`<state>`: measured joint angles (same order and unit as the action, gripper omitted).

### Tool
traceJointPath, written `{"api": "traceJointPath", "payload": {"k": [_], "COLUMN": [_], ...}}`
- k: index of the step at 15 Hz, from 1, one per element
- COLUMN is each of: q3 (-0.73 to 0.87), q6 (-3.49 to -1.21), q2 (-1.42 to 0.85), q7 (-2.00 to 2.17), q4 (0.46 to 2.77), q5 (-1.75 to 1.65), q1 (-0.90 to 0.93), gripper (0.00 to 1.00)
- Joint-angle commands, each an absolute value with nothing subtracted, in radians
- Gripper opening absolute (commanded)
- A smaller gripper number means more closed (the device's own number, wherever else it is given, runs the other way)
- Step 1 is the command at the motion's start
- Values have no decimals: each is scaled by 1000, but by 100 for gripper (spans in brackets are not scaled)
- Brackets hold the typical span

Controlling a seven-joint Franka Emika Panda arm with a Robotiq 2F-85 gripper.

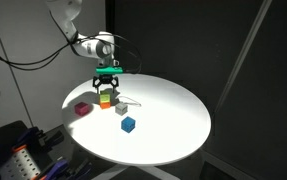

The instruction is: Move the green block from the gray one to the orange one

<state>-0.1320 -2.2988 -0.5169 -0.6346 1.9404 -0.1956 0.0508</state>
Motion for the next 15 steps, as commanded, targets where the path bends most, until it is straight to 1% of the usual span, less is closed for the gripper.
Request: {"api": "traceJointPath", "payload": {"k": [1, 7, 12, 15], "q3": [-135, -124, -106, -99], "q6": [-2287, -2282, -2247, -2187], "q2": [-459, -349, -222, -144], "q7": [-616, -521, -272, -153], "q4": [1969, 2041, 2134, 2170], "q5": [-201, -202, -183, -139], "q1": [46, 57, 69, 62], "gripper": [100, 100, 100, 100]}}
